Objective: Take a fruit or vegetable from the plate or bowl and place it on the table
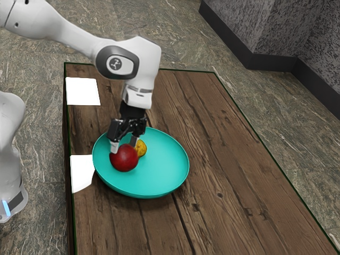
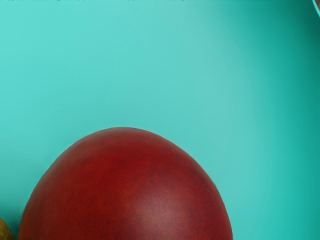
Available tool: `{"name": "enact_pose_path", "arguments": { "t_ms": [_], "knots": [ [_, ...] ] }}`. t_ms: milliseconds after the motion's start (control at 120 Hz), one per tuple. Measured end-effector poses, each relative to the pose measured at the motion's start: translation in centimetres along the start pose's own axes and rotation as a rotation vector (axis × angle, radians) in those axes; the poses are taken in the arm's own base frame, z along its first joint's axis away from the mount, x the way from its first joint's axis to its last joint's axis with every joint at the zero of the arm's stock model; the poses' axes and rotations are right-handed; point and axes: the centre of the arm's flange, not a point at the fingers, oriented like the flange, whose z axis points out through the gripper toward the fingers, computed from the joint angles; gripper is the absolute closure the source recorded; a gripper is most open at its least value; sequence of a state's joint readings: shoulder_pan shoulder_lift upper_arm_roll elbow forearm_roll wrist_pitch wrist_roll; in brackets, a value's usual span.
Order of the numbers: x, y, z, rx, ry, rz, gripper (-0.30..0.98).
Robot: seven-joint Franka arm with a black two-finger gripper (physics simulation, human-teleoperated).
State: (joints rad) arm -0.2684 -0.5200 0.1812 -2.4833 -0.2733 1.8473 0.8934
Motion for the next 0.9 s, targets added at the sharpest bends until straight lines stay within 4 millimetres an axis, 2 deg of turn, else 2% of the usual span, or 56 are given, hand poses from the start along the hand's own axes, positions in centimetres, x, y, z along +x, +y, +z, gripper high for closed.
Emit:
{"name": "enact_pose_path", "arguments": {
  "t_ms": [267,900],
  "knots": [
    [0.9,-0.3,1.3,-0.012,-0.007,0.030,0.00],
    [1.5,-1.4,3.9,-0.048,-0.029,0.044,0.00]
  ]
}}
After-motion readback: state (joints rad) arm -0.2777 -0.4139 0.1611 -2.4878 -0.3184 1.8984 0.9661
